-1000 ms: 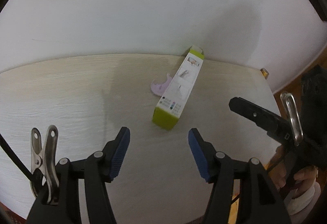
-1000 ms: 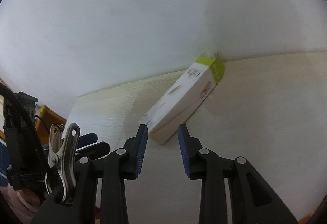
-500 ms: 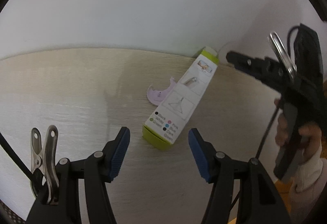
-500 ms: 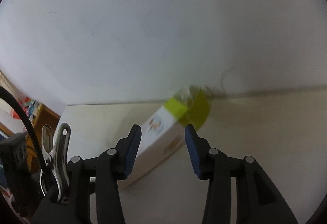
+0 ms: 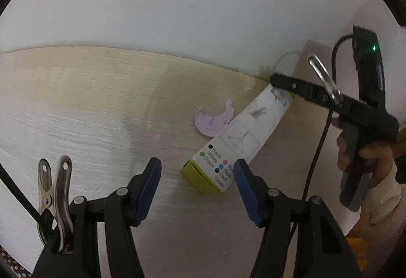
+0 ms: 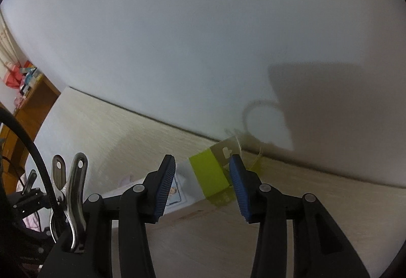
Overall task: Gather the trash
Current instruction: 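Close both tools on the white-and-green box and lift it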
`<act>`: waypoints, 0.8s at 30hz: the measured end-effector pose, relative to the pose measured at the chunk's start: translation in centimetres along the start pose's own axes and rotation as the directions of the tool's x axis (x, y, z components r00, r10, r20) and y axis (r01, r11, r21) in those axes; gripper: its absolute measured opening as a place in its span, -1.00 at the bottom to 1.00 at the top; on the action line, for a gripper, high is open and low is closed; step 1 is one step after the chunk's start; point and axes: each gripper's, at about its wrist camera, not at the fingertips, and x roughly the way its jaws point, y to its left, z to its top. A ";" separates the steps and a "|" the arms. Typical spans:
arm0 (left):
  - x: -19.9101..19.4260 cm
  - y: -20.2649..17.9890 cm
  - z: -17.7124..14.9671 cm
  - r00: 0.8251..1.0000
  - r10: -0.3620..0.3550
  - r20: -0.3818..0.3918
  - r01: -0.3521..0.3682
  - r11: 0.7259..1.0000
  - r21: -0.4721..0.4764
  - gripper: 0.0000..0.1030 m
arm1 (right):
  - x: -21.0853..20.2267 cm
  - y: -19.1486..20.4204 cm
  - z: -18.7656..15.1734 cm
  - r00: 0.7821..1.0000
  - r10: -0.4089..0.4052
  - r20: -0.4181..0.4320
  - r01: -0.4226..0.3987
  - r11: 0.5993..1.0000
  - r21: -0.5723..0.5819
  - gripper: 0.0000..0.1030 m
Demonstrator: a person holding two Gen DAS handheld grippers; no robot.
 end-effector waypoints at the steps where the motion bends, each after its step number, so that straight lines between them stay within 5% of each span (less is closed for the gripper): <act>1: 0.1 0.2 0.0 1.000 -0.005 0.001 0.005 1.000 -0.008 0.22 | 0.2 -0.1 -0.1 1.000 0.009 -0.013 -0.009 1.000 0.011 -0.12; 10: 1.2 1.5 0.4 0.995 -0.092 -0.032 0.090 0.994 -0.062 0.30 | -0.6 -1.0 -2.1 0.998 0.052 -0.028 -0.048 0.991 0.124 -0.11; 24: -0.2 2.3 0.0 0.998 -0.053 -0.018 0.053 0.998 -0.026 0.33 | -1.7 0.8 -3.4 0.995 0.097 -0.013 -0.093 0.979 0.179 -0.03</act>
